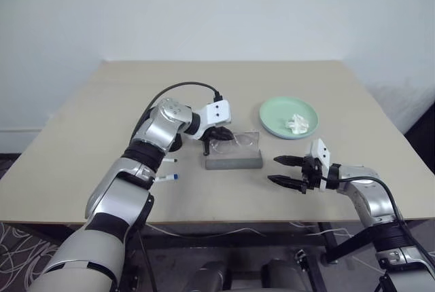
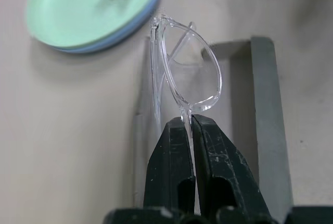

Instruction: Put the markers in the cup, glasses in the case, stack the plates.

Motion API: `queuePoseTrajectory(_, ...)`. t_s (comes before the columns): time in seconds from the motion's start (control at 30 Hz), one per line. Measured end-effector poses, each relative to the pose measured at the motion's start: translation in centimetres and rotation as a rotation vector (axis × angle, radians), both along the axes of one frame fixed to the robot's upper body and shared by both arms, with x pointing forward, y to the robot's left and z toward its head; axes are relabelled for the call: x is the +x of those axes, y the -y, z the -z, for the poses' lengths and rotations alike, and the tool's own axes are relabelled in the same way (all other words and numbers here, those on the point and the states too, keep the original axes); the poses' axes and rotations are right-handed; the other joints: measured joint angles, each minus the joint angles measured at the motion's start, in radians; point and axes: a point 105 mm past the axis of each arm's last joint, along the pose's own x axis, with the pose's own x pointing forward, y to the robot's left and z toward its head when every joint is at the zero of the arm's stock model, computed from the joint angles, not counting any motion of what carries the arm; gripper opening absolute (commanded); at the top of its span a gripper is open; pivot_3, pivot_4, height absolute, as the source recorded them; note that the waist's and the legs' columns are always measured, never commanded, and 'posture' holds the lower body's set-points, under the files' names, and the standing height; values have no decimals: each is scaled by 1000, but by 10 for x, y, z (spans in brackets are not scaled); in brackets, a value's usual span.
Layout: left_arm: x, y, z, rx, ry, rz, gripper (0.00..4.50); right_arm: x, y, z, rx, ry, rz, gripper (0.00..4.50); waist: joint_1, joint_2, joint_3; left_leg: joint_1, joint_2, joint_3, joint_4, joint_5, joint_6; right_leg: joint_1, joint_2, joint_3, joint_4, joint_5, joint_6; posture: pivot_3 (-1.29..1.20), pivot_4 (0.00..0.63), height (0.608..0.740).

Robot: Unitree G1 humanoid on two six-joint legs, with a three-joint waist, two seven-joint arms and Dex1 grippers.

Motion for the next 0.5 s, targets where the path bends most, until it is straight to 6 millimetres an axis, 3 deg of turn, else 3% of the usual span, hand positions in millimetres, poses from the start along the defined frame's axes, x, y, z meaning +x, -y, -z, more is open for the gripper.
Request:
queuePoseTrajectory(0.23,-1,11,12,27,-14,42,15,0,0,1,0,-1,12,3384,0,0,0,-1,-1,0,1,0,1,1,0,0,0,1,2,0,0,740)
queuePoseTrajectory(0.5,-8,8,26,78,-79,76,15,1,1,2,0,-1,20,3384,-1,-1,0,0,-1,1,2,0,1,1,0,0,0,1,2,0,0,740)
